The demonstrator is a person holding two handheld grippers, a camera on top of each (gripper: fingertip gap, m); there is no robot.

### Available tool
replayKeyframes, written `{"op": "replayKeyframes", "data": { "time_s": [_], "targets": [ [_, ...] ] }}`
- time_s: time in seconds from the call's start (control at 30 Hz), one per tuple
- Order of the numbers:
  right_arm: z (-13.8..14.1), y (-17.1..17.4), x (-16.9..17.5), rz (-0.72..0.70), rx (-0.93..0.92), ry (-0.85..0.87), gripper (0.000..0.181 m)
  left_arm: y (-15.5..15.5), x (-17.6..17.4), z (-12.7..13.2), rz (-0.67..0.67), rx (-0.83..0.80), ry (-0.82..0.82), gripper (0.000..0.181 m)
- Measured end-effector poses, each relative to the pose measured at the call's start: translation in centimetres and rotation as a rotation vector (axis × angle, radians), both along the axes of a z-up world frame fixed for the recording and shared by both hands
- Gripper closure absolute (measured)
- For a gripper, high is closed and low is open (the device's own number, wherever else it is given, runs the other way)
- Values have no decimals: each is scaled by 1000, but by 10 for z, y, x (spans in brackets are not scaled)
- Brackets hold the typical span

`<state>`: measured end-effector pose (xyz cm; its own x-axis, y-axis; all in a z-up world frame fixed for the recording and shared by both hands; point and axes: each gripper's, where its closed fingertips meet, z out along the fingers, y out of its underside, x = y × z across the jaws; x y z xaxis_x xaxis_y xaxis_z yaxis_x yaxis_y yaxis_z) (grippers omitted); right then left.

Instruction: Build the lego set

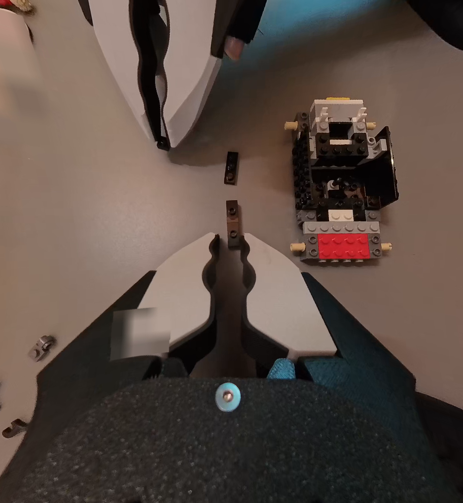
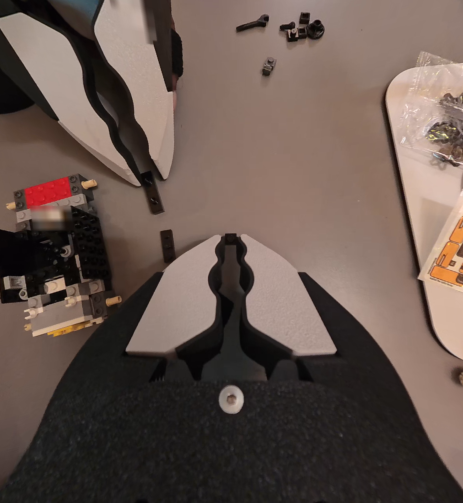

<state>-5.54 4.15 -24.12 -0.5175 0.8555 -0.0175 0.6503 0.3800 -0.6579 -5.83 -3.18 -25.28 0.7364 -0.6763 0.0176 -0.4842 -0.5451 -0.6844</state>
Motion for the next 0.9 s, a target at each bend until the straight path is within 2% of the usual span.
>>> {"op": "replayKeyframes", "data": {
  "time_s": [0.43, 0.73, 0.9],
  "targets": [
    [19, 0, 4, 16, -48, 65, 174, 0, -2, 0, 8, 3, -2, 167],
    [24, -28, 10, 134, -78, 85, 174, 0, -4, 0, 12, 4, -1, 168],
    [24, -40, 8, 156, -51, 75, 174, 1, -5, 0, 17, 8, -2, 169]
  ]
}}
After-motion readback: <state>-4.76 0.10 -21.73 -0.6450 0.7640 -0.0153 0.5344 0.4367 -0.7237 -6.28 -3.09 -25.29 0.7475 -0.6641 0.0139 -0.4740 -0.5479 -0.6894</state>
